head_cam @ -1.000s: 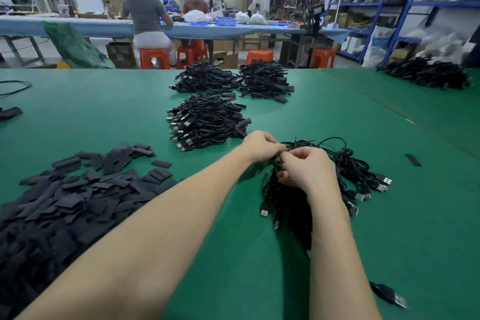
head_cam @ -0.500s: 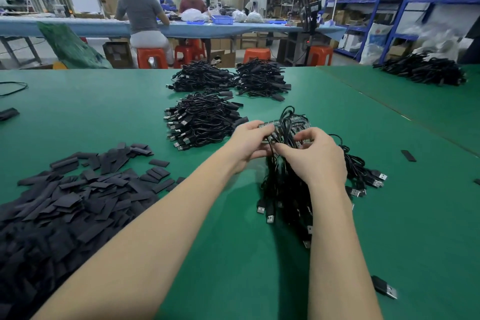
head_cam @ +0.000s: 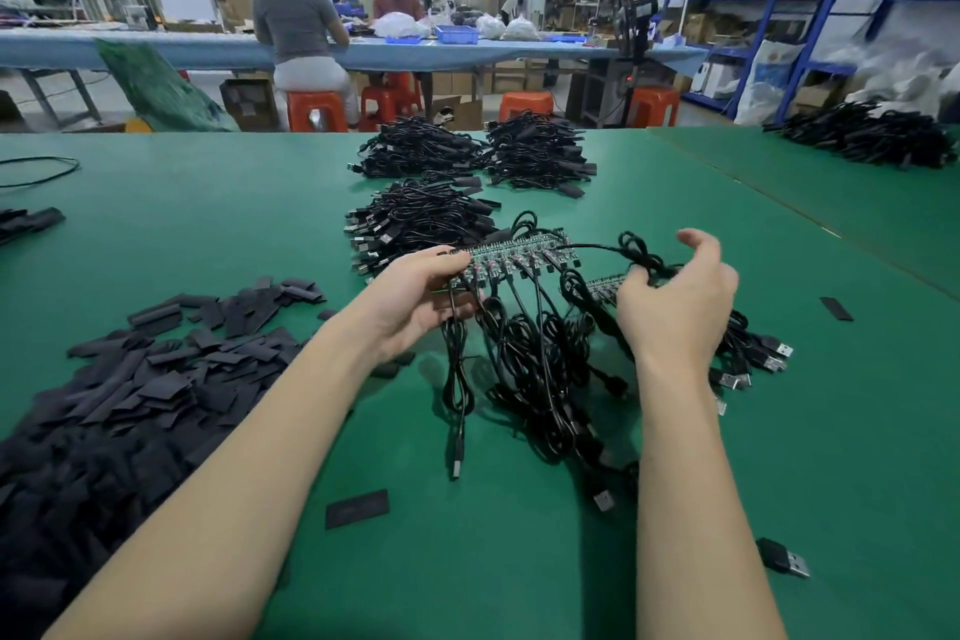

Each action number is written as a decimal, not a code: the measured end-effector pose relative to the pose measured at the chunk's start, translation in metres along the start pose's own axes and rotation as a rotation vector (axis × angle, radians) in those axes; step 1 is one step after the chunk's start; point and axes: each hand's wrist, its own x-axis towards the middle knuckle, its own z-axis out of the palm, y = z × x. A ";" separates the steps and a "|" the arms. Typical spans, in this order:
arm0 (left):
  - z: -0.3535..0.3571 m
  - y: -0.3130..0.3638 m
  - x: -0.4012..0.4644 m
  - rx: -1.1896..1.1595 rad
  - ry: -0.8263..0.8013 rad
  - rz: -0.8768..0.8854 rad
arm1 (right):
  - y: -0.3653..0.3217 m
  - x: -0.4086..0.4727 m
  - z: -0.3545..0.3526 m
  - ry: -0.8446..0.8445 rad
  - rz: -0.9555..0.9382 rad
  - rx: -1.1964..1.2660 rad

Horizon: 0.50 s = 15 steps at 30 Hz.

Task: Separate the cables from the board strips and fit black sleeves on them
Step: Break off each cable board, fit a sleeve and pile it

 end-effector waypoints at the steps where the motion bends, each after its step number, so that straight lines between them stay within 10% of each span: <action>1: -0.004 0.000 -0.005 0.003 -0.008 0.011 | -0.002 0.000 -0.002 -0.075 0.008 -0.020; 8: -0.031 -0.004 -0.033 0.039 0.027 0.086 | -0.033 -0.002 -0.009 -0.613 -0.077 -0.025; 15: -0.053 0.012 -0.056 0.169 -0.092 0.160 | -0.050 -0.027 0.023 -0.582 -0.361 -0.048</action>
